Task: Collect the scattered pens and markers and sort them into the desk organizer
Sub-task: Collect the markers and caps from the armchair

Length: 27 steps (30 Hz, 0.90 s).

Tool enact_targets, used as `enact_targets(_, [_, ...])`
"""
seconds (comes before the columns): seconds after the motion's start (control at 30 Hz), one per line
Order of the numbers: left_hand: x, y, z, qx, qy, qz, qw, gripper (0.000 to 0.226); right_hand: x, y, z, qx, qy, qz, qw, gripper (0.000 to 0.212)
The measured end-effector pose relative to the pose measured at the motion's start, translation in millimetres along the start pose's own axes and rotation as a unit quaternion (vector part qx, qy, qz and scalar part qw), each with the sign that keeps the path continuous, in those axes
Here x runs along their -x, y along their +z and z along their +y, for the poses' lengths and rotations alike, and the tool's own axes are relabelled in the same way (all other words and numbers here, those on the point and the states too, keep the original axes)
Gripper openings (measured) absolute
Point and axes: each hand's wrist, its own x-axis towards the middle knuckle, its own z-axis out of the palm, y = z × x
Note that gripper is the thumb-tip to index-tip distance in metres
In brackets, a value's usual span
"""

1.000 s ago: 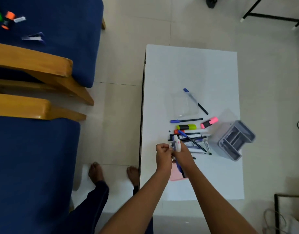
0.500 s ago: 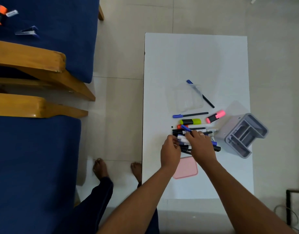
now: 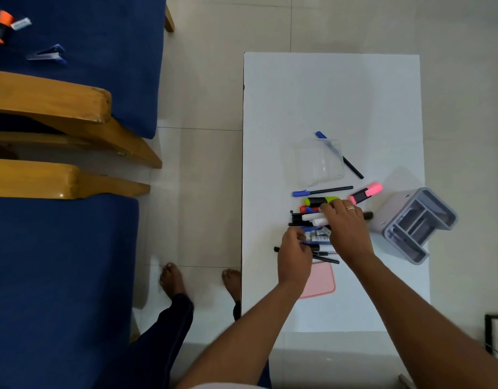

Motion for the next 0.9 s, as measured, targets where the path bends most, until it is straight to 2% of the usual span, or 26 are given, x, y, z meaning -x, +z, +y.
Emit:
enact_targets(0.17, [-8, -10, 2, -0.007, 0.016, 0.019, 1.0, 0.028, -3, 5, -7, -0.009, 0.054, 0.002, 0.999, 0.05])
enact_targets(0.3, [-11, -33, 10, 0.004, 0.027, 0.025, 0.999, 0.027, -7, -8, -27, -0.019, 0.045, 0.029, 0.998, 0.05])
enact_targets(0.43, [-15, -91, 30, 0.04, 0.04, 0.052, 0.997, 0.033, -34, -45, -74, -0.065, 0.028, 0.023, 0.997, 0.045])
enact_targets(0.6, [-26, -226, 95, 0.024, 0.07, 0.107, 0.991, 0.028, -112, -138, -175, -0.117, -0.041, 0.054, 0.991, 0.033])
enact_targets(0.73, [-53, -353, 137, 0.045, 0.088, 0.189, 0.977, 0.024, -191, -207, -271, -0.126, -0.129, 0.077, 0.981, 0.026])
enact_targets(0.9, [-90, -482, 150, 0.027, 0.06, 0.295, 0.953, 0.02, -276, -245, -374, -0.092, -0.193, 0.06, 0.975, 0.028])
